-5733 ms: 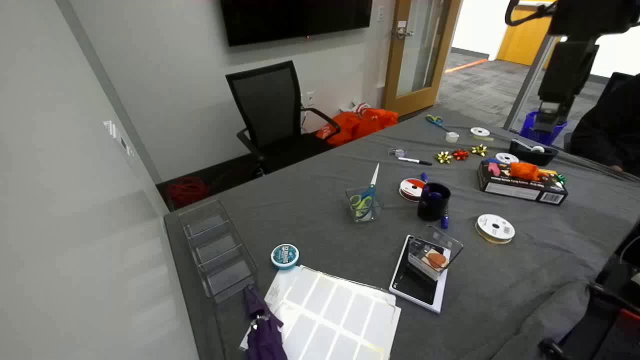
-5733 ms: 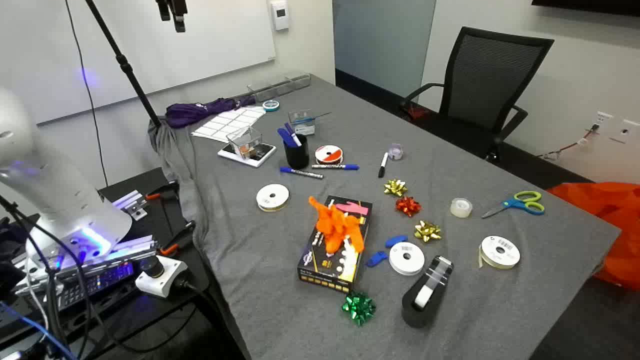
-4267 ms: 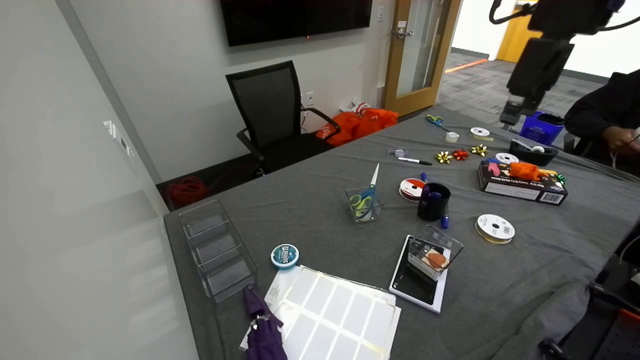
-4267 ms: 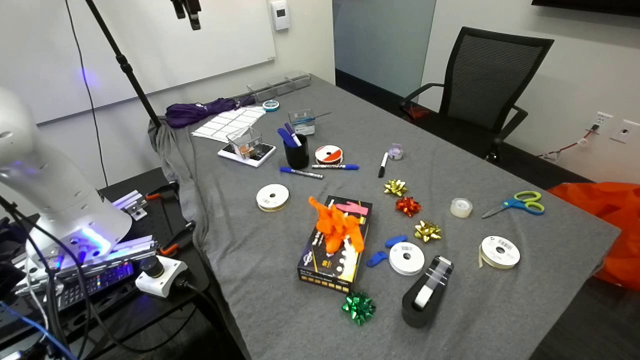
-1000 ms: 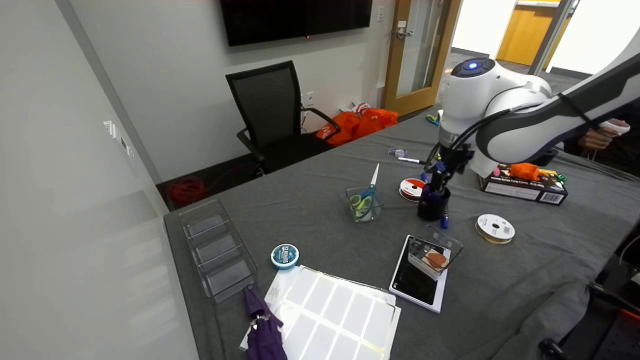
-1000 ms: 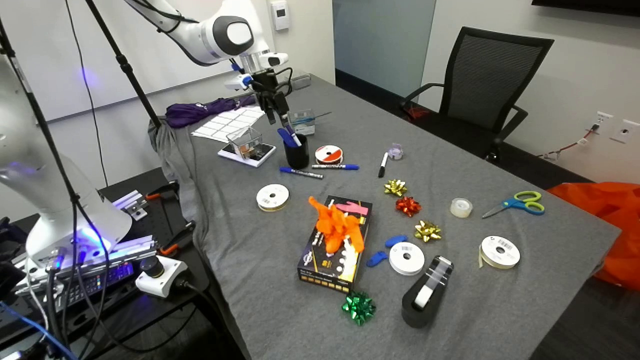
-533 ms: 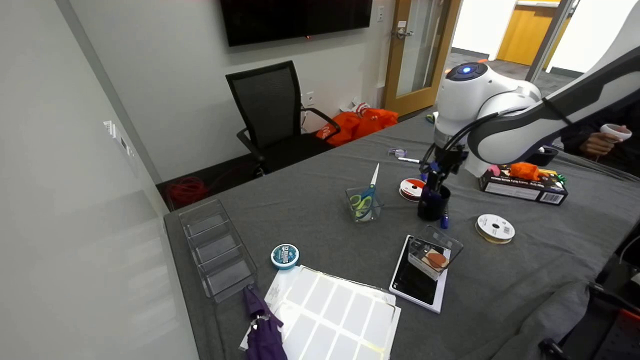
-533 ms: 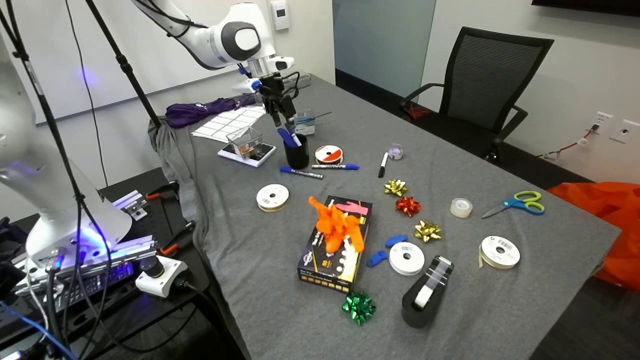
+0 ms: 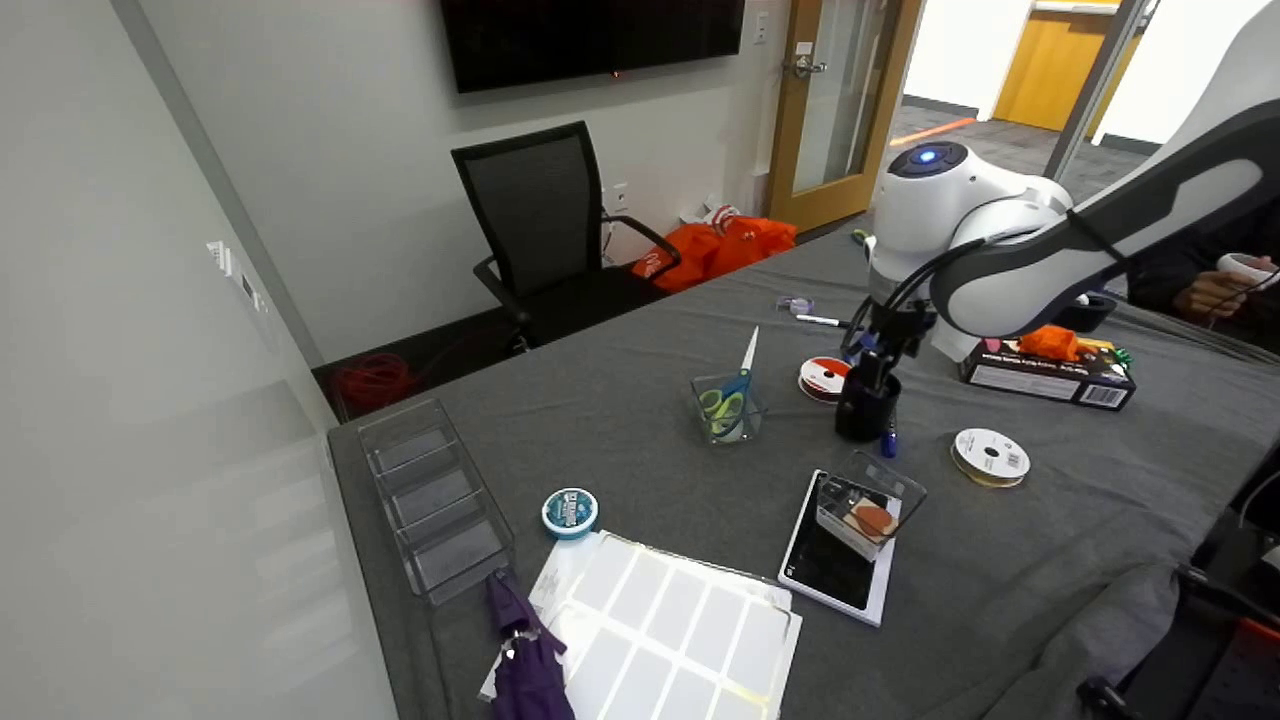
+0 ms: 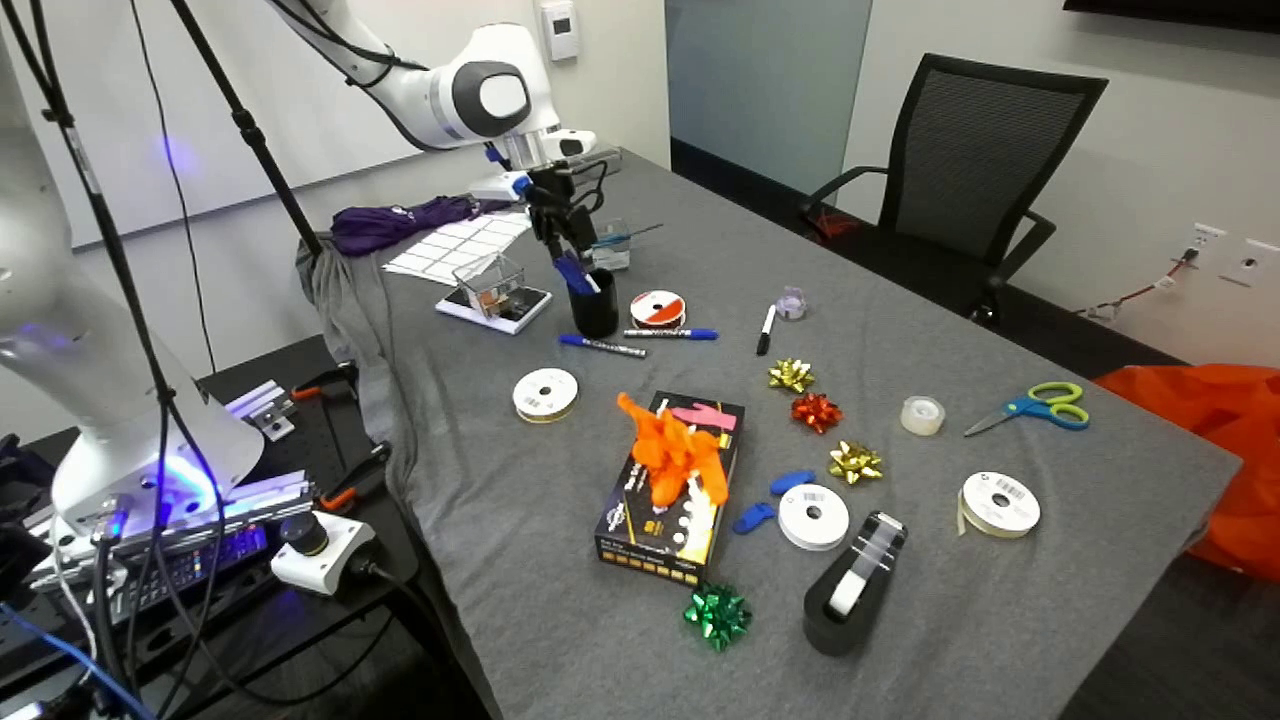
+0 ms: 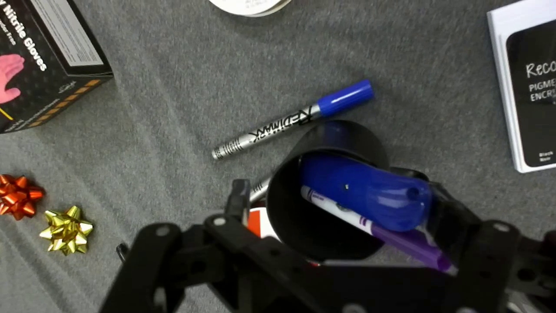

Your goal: Remove the blue object from the black cup

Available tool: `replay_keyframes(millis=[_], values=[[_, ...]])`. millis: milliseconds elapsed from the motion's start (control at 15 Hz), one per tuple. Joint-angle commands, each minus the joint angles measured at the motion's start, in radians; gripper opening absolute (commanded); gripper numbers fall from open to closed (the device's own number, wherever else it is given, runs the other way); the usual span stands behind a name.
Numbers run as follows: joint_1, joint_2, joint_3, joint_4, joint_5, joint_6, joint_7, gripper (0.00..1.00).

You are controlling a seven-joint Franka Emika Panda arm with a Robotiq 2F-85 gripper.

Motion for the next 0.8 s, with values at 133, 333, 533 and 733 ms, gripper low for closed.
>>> replay_keyframes(millis=[133, 333, 533, 733], values=[[0.002, 0.014, -0.021, -0.024, 0.011, 0.073, -0.03, 0.73], [0.006, 0.02, -0.027, -0.023, 0.014, 0.089, -0.025, 0.53], [0.009, 0.028, -0.033, -0.023, 0.015, 0.103, -0.021, 0.34], [0.011, 0.026, -0.036, -0.025, 0.016, 0.102, -0.017, 0.12]])
